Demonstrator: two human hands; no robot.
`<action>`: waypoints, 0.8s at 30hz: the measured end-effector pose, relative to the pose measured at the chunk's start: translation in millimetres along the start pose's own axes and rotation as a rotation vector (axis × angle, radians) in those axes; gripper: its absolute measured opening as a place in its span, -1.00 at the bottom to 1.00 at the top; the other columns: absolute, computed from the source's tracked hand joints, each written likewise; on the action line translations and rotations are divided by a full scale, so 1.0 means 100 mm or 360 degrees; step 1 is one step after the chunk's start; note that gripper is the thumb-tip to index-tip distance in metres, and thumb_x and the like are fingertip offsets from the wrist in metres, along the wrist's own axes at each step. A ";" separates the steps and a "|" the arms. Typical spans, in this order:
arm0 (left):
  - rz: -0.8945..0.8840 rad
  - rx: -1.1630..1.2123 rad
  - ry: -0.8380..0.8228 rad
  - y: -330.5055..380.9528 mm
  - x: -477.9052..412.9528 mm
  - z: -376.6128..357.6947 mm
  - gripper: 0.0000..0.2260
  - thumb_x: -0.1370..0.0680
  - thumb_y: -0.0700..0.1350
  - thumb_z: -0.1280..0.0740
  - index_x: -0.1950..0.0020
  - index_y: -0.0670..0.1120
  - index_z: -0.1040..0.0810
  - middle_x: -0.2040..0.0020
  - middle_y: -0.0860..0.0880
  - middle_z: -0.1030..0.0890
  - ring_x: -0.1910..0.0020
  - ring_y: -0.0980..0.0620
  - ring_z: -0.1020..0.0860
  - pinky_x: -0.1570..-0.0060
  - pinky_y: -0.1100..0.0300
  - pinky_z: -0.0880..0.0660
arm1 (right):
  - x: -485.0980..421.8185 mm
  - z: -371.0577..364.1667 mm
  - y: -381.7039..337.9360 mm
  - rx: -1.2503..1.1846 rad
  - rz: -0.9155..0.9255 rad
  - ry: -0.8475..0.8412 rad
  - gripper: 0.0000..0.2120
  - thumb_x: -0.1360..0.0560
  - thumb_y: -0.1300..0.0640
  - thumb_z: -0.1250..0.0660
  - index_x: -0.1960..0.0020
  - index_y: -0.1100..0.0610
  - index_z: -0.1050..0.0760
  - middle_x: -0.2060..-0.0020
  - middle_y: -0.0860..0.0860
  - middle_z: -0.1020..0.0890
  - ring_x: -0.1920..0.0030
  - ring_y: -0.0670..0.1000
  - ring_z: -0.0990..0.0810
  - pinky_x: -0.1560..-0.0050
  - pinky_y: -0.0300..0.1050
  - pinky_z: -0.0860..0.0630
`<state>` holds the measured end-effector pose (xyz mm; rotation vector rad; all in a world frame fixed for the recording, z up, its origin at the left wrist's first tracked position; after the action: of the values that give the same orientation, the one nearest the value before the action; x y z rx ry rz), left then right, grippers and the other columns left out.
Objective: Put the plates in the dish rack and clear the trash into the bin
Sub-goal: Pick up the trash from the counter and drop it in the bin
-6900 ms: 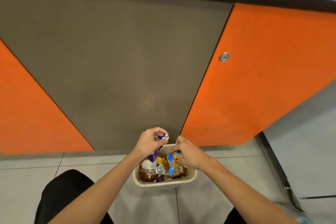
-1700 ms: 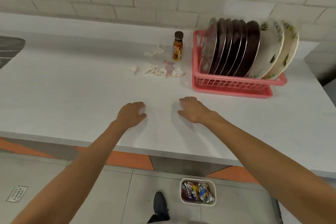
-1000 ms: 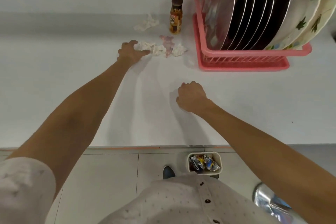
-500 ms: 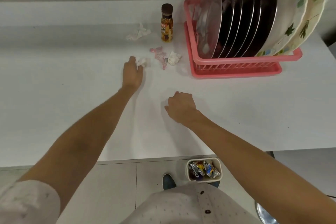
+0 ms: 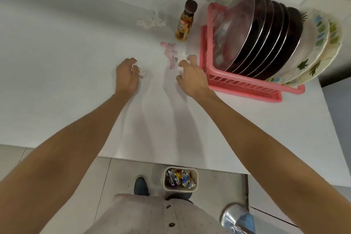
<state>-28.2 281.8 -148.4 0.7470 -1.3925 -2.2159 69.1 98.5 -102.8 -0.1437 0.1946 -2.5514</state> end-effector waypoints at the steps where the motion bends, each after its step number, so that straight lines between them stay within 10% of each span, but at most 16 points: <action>1: 0.0054 0.0007 0.0001 -0.02 0.00 0.00 -0.81 -0.47 -0.30 -0.08 0.22 -0.15 -0.46 0.31 0.04 -0.45 0.30 0.19 -0.48 0.20 0.33 -0.38 | -0.08 -0.05 0.01 0.0009 -0.0012 -0.0021 -0.55 -0.52 0.19 -0.26 -0.41 0.15 -0.35 -0.46 0.14 -0.21 -0.03 0.20 -0.58 0.08 -0.04 -0.47; 7: 0.0200 -0.0028 -0.0028 -0.19 -0.04 -0.02 -0.71 -0.54 -0.09 -0.15 0.27 -0.27 -0.40 0.31 -0.17 -0.47 0.30 -0.04 -0.44 0.22 0.04 -0.37 | -0.46 -0.34 0.19 -0.0004 -0.0128 -0.0198 -0.59 -0.56 0.27 -0.16 -0.41 0.25 -0.32 -0.37 0.21 -0.29 -0.26 0.26 -0.41 -0.19 0.03 -0.40; 12: 0.0202 -0.0279 -0.0048 -0.21 -0.08 -0.07 -0.67 -0.53 -0.09 -0.29 0.31 -0.29 -0.35 0.37 -0.14 -0.39 0.37 0.00 -0.32 0.37 0.32 -0.23 | -0.43 -0.35 0.17 0.0050 -0.0156 -0.0088 -0.71 -0.58 0.19 -0.22 -0.27 0.27 -0.42 -0.21 0.21 -0.40 -0.20 0.21 -0.43 -0.18 0.01 -0.41; 18: 0.0174 -0.0268 -0.0058 -0.17 -0.07 -0.06 -0.97 -0.48 -0.23 -0.25 0.15 -0.18 -0.43 0.27 -0.06 -0.47 0.28 -0.02 -0.41 0.28 0.25 -0.27 | -0.10 -0.39 0.24 -0.0242 -0.0307 -0.0004 -0.77 -0.54 0.22 -0.23 -0.15 0.30 -0.43 -0.13 0.17 -0.41 0.09 0.13 -0.45 0.07 -0.13 -0.32; 24: 0.0025 -0.0268 -0.0022 -0.14 -0.04 -0.09 -0.77 -0.53 -0.18 -0.19 -0.12 -0.09 -0.57 0.10 -0.07 -0.65 0.13 -0.04 -0.56 0.09 0.19 -0.43 | 0.47 -0.43 0.35 -0.0787 -0.0207 0.0236 -0.89 -0.42 0.36 -0.26 0.12 0.20 -0.38 0.13 0.11 -0.41 0.19 0.03 -0.36 0.20 -0.28 -0.18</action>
<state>-20.2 283.8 -163.6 0.6607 -1.1957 -2.2955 42.6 47.9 -148.3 -0.1582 0.8992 -2.5920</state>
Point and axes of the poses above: each hand's wrist, its own x-axis away from the middle knuckle, its own z-axis out of the back of the hand, y = z × x, the point moved 9 cm from there along -x, towards the middle knuckle
